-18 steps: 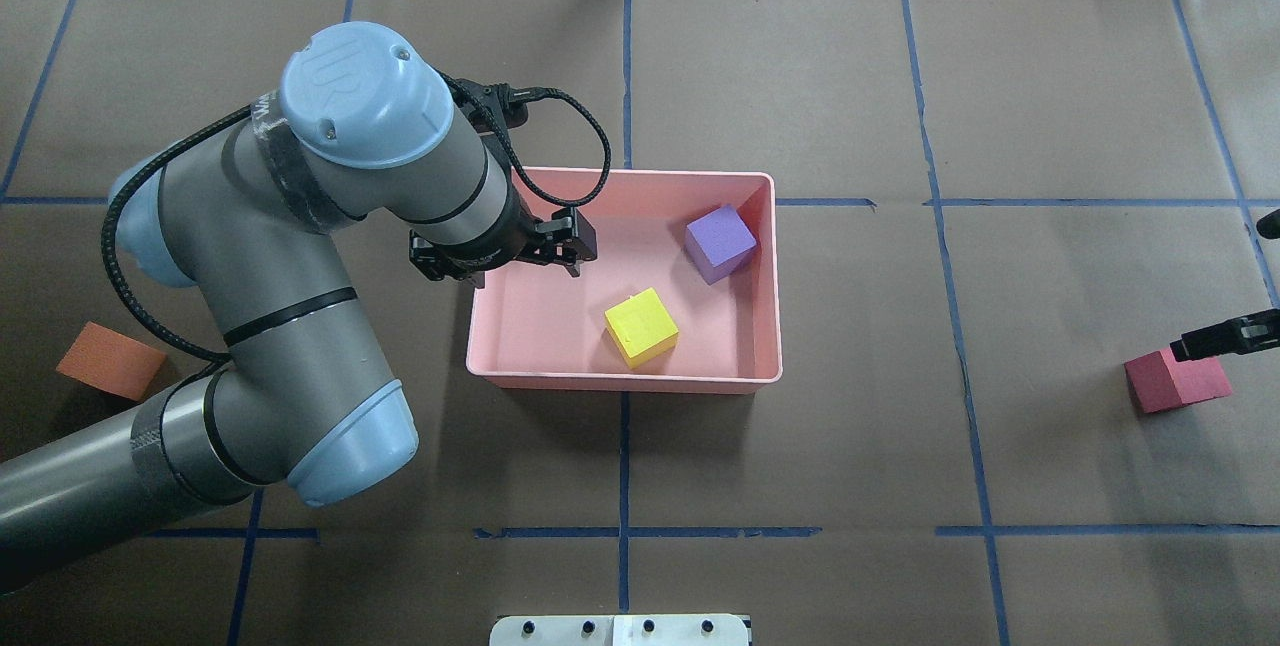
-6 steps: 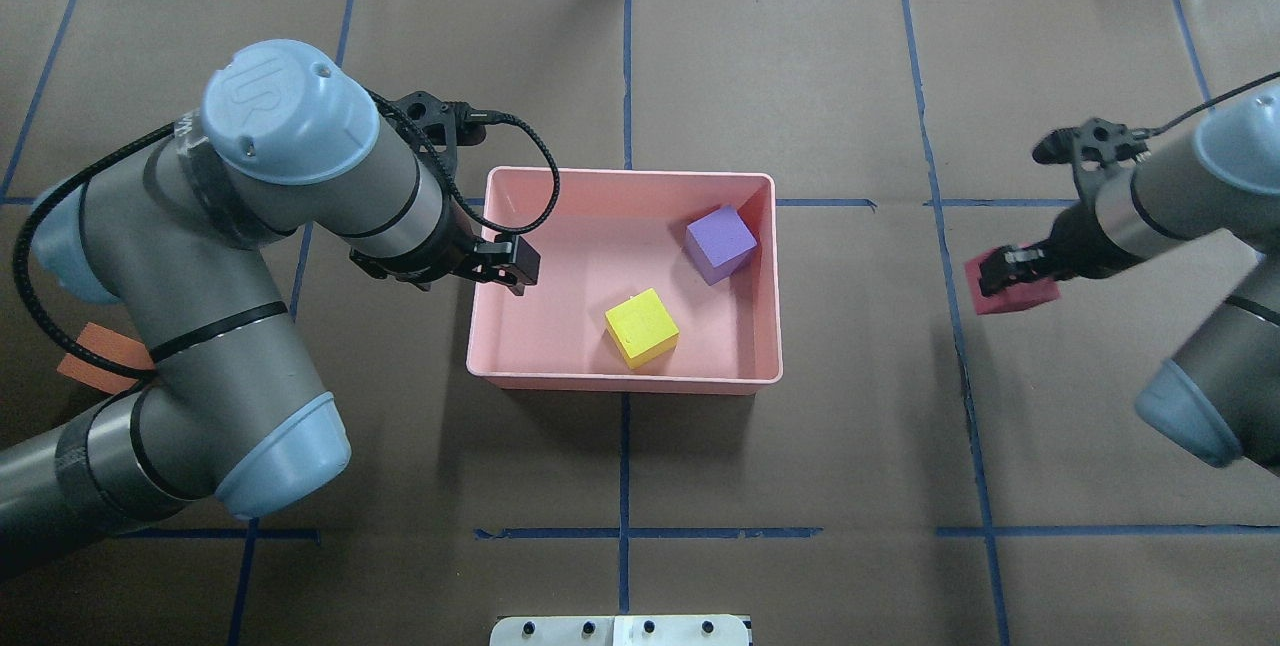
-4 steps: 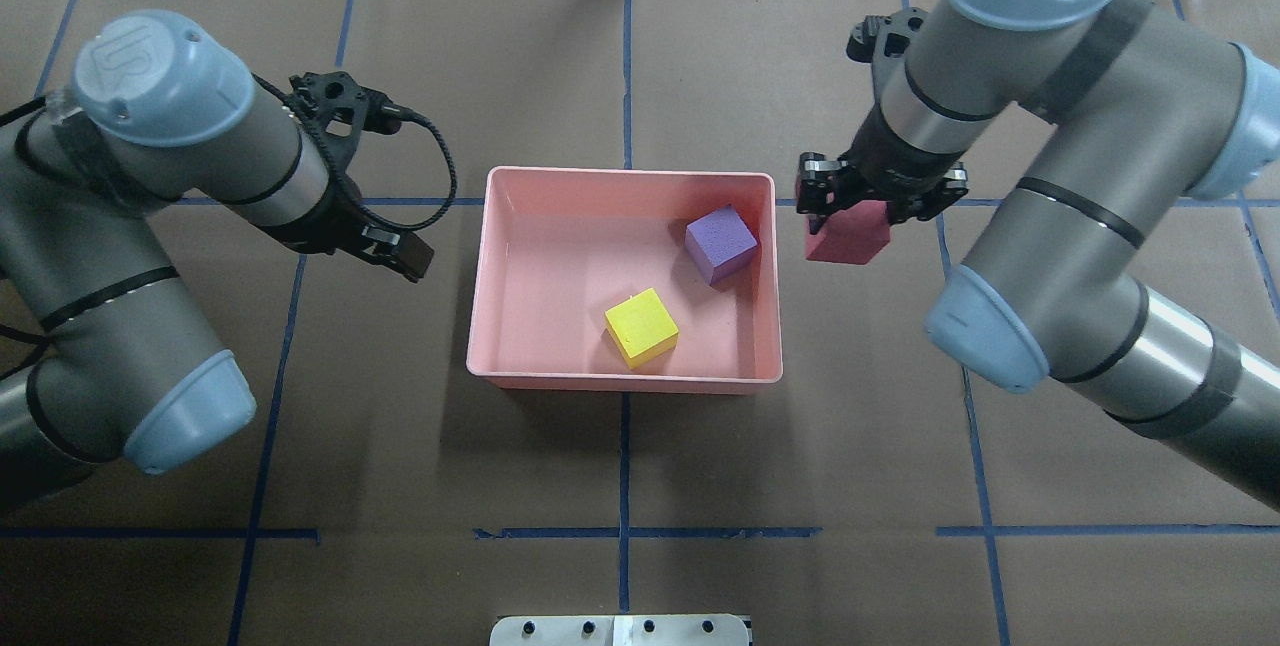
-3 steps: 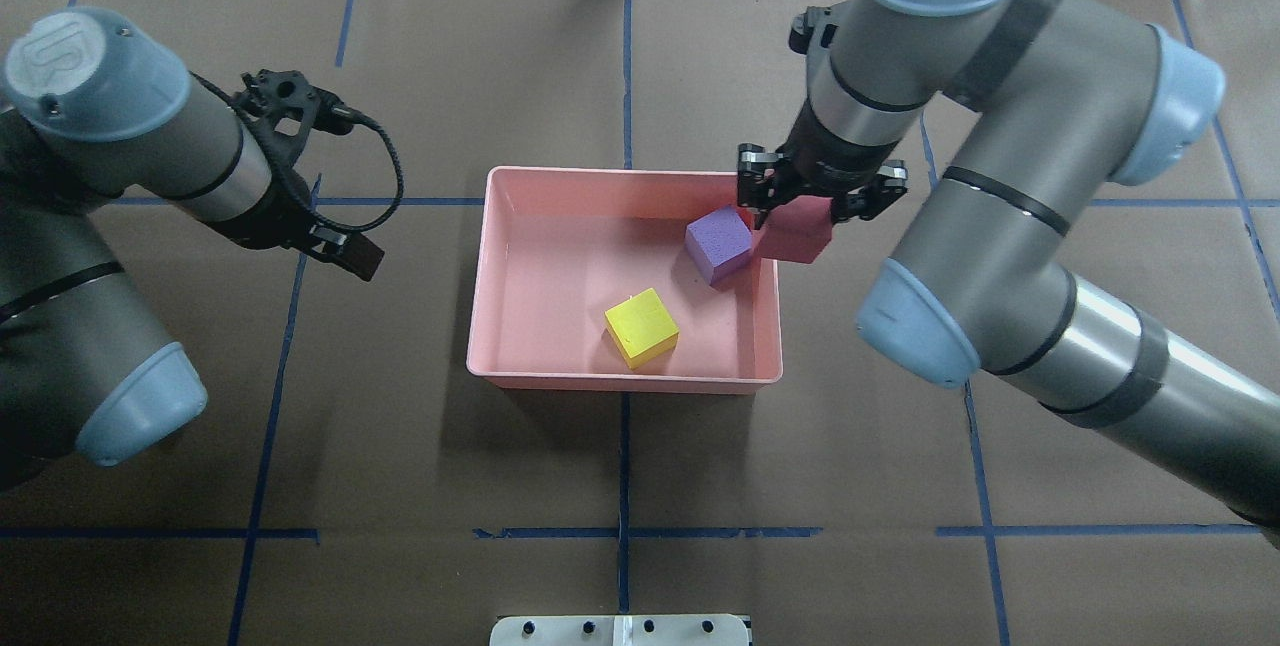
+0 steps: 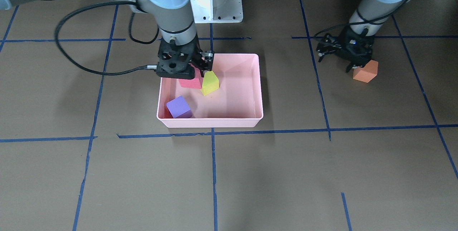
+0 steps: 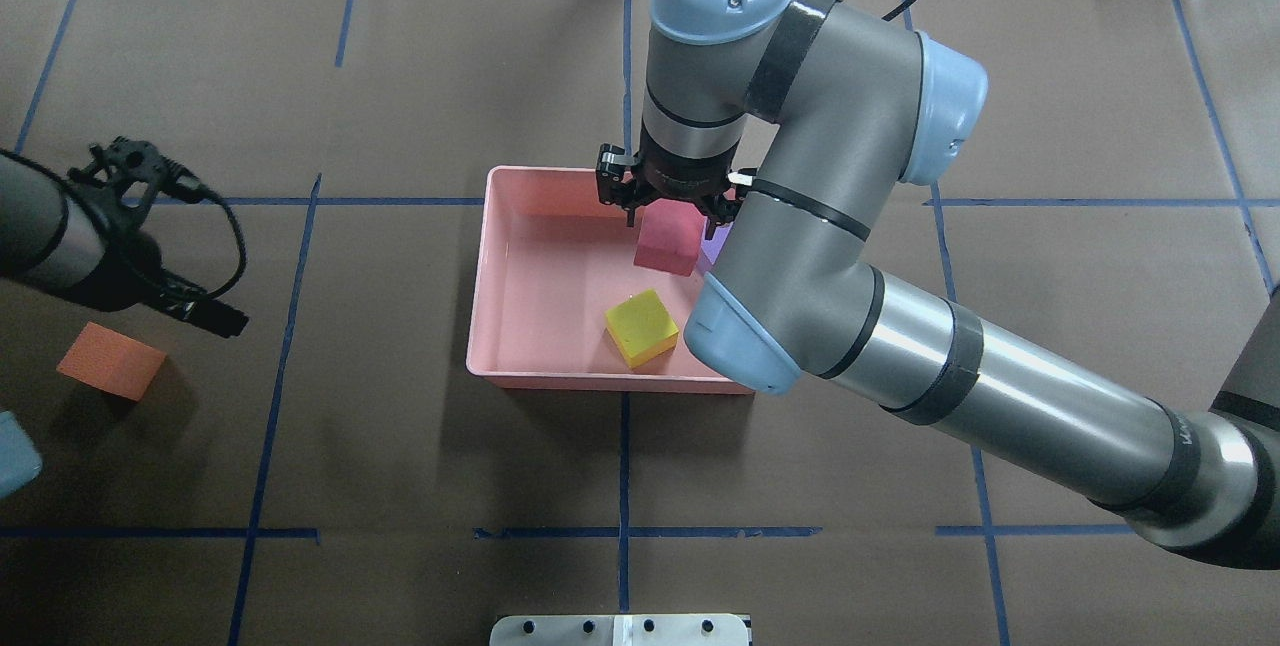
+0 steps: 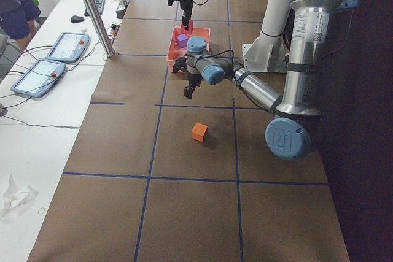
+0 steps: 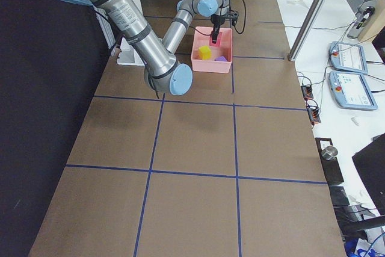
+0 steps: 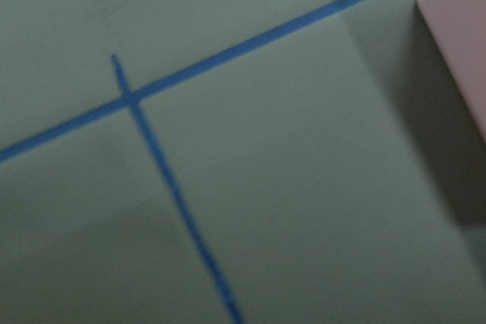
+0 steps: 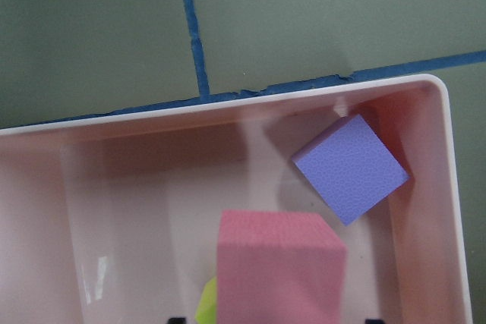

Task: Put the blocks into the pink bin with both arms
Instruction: 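Carry the red cube into the bin while the left gripper reaches the orange cube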

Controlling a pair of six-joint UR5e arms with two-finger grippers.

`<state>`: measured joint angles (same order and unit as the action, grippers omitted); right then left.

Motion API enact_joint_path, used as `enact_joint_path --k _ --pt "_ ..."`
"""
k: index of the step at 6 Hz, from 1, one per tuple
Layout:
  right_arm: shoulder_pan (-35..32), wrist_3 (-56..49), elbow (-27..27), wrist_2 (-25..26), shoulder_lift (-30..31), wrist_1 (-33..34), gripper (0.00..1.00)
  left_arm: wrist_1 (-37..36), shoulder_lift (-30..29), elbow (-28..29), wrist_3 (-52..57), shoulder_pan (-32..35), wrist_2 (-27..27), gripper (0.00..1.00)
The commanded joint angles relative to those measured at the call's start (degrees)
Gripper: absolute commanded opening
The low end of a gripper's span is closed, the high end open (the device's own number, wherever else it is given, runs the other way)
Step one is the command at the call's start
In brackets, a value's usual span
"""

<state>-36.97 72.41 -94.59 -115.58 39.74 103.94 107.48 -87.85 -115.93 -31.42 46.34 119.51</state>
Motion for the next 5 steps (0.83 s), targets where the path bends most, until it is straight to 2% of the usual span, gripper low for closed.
enact_joint_path --k 1,3,5 --pt "0.58 -0.07 0.28 1.06 -0.11 -0.85 1.00 10.96 10.13 0.35 -1.09 0.51 0.02 1.00" --pt "0.58 -0.16 0.02 1.14 0.42 -0.93 1.00 11.43 10.33 3.50 -3.56 0.51 -0.15 1.00" --pt "0.58 -0.16 -0.77 1.23 0.86 -0.93 1.00 11.44 10.42 4.13 -3.13 1.82 -0.42 1.00"
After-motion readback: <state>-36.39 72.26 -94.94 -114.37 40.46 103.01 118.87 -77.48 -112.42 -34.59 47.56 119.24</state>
